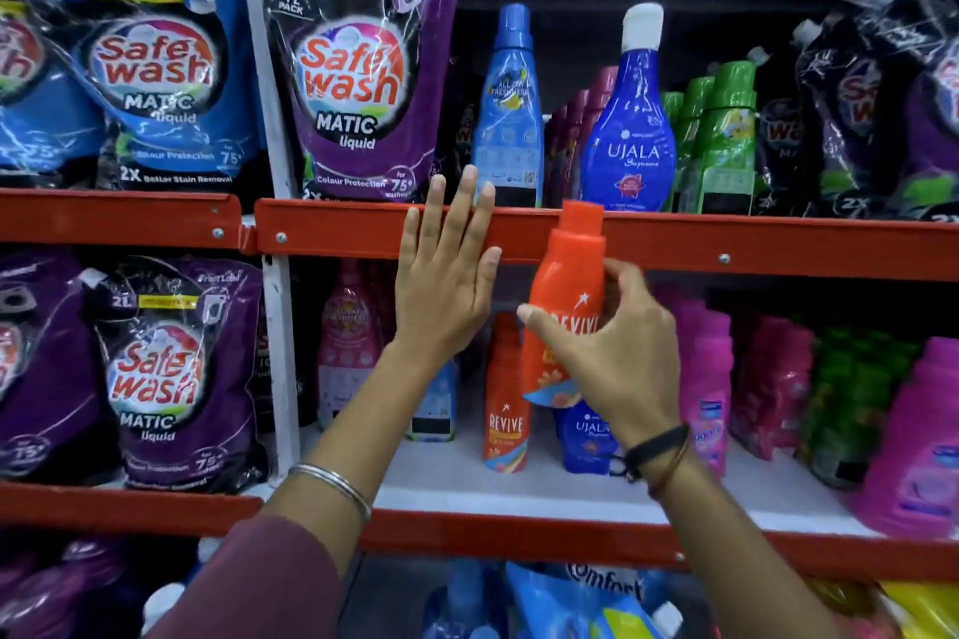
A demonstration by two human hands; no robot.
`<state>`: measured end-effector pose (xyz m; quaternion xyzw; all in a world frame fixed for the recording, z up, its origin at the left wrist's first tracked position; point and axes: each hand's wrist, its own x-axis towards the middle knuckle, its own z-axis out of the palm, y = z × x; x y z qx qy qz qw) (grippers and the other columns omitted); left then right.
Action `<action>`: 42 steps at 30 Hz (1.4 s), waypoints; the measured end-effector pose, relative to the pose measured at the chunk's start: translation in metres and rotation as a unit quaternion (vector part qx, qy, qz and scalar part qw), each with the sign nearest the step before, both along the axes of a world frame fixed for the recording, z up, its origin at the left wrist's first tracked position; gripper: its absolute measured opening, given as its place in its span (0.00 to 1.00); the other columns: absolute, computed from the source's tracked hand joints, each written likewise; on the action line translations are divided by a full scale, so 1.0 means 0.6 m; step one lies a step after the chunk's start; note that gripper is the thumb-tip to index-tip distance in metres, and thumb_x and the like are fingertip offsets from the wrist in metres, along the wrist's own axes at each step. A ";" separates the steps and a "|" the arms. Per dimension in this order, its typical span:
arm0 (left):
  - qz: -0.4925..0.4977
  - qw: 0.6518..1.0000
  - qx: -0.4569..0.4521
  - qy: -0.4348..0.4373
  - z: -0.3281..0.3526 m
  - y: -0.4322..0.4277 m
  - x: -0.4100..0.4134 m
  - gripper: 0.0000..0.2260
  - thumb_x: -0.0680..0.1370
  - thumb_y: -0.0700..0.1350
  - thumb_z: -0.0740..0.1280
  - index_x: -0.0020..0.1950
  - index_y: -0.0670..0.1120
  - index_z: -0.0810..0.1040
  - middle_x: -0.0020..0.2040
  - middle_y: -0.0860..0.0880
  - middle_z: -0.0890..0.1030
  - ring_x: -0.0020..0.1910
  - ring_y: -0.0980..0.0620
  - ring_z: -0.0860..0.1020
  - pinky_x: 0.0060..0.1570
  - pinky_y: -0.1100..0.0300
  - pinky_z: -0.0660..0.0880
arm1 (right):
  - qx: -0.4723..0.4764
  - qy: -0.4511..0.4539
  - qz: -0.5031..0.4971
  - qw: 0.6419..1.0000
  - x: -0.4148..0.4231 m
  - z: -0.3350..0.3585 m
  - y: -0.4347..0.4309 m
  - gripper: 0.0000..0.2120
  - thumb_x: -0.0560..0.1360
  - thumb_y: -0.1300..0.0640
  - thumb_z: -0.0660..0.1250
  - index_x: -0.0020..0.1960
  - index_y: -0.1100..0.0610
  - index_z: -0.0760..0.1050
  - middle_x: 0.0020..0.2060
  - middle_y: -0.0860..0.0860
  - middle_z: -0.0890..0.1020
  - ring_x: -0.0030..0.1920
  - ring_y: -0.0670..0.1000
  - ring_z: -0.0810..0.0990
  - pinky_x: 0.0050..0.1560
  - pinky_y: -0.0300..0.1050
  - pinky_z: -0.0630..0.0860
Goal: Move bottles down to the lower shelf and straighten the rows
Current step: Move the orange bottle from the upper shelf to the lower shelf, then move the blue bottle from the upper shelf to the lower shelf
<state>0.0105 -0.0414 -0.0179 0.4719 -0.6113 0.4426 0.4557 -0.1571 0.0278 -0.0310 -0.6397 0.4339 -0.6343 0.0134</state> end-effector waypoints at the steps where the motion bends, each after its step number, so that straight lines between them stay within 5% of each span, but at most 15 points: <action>1: 0.002 1.000 -0.001 0.000 0.000 0.000 0.000 0.23 0.82 0.51 0.48 0.78 0.47 0.54 0.78 0.47 0.57 0.78 0.47 0.50 0.76 0.51 0.44 | 0.013 0.000 0.003 1.000 0.002 -0.019 -0.004 0.31 0.59 0.39 0.76 0.57 0.49 0.71 0.49 0.50 0.83 0.48 0.52 0.82 0.48 0.53 0.79; 14: -0.003 1.000 -0.011 -0.003 -0.001 -0.002 0.001 0.23 0.83 0.50 0.50 0.77 0.47 0.54 0.78 0.46 0.59 0.77 0.45 0.52 0.76 0.49 0.45 | 0.181 0.056 0.026 0.982 0.055 -0.192 -0.088 0.31 0.61 0.42 0.76 0.54 0.55 0.67 0.51 0.53 0.81 0.51 0.56 0.79 0.44 0.47 0.72; 23: -0.001 1.000 -0.017 -0.004 -0.002 -0.004 0.002 0.23 0.83 0.50 0.51 0.77 0.46 0.56 0.78 0.45 0.60 0.77 0.44 0.53 0.76 0.49 0.45 | 0.220 0.068 0.013 0.973 0.076 -0.231 -0.113 0.33 0.59 0.42 0.77 0.55 0.53 0.66 0.51 0.54 0.81 0.50 0.57 0.81 0.45 0.49 0.77; 36: -0.003 1.000 -0.002 0.002 -0.001 -0.002 0.000 0.23 0.83 0.50 0.50 0.77 0.46 0.56 0.78 0.46 0.58 0.78 0.45 0.52 0.76 0.48 0.46 | 0.183 0.121 -0.015 0.975 0.066 -0.242 -0.101 0.36 0.63 0.34 0.71 0.62 0.53 0.63 0.57 0.51 0.78 0.56 0.55 0.78 0.46 0.50 0.76; 42: -0.004 1.000 0.009 0.021 0.001 0.004 -0.008 0.24 0.82 0.50 0.51 0.78 0.47 0.54 0.79 0.46 0.56 0.78 0.46 0.49 0.76 0.49 0.43 | -0.001 -0.015 -0.024 1.000 -0.001 -0.137 -0.063 0.28 0.68 0.42 0.72 0.61 0.51 0.65 0.51 0.45 0.76 0.48 0.49 0.79 0.40 0.51 0.79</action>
